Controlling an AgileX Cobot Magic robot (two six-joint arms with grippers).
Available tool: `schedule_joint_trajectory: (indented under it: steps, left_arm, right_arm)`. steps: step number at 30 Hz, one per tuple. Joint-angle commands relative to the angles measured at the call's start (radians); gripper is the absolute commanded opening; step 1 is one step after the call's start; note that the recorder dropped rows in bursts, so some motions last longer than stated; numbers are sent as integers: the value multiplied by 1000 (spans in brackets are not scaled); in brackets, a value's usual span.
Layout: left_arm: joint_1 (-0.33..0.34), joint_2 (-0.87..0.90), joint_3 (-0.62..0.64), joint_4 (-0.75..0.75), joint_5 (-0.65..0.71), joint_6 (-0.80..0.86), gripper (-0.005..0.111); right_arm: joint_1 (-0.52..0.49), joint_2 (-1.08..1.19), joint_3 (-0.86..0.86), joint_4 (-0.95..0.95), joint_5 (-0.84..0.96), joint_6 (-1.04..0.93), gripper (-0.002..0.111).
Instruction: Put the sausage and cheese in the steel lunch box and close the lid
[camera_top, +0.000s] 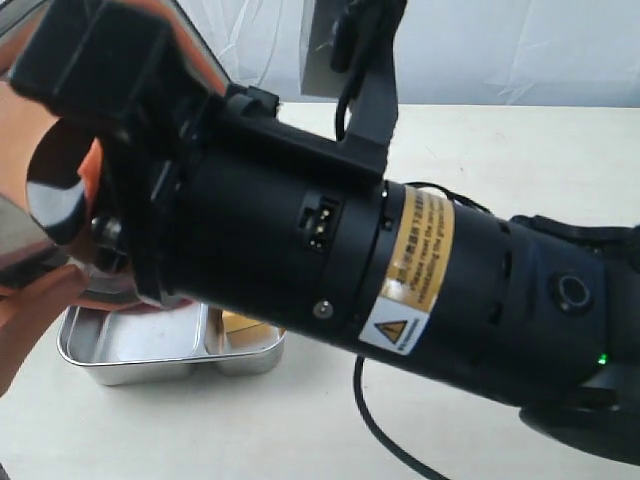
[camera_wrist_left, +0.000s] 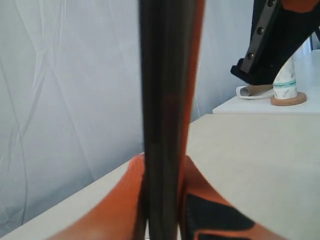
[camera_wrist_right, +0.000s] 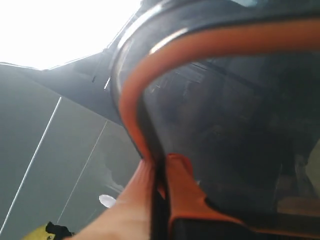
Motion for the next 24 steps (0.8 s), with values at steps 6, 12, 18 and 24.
schedule_joint_trajectory:
  steps: [6,12,18,24]
  left_arm:
    - [-1,2,-7,-33,126,-5,0]
    - [-1,2,-38,-34,159,-9,0]
    - [-1,2,-55,-29,190,-9,0]
    - [-1,2,-75,-26,198,-9,0]
  right_arm:
    - [1,-57,-5,-51,351,15,-1]
    - [1,-155,-5,-51,683,-73,-1]
    - [1,-224,-5,-57,952,-158,-1]
    - [1,-230,-5,-134,1103,-158,-1]
